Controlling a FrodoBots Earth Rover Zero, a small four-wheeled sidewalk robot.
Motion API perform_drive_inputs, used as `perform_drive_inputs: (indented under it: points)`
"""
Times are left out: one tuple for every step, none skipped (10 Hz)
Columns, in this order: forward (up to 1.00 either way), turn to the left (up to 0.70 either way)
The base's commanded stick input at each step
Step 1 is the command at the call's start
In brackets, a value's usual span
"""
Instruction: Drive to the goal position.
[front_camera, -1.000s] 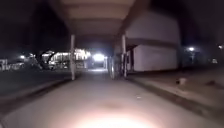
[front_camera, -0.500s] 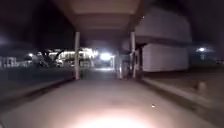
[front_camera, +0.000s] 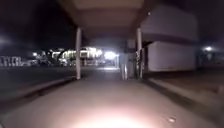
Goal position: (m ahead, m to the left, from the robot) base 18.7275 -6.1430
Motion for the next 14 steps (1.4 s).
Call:
perform_drive_inputs:
  points:
    - [1.0, 0.09]
    - [1.0, 0.08]
    - [1.0, 0.02]
    - [1.0, 0.0]
    - [1.0, 0.0]
    - [1.0, 0.0]
    - [1.0, 0.0]
    - [1.0, 0.0]
    - [1.0, 0.0]
    - [1.0, 0.0]
    - [1.0, 0.0]
    - [1.0, 0.0]
    - [1.0, 0.0]
    - [1.0, 0.0]
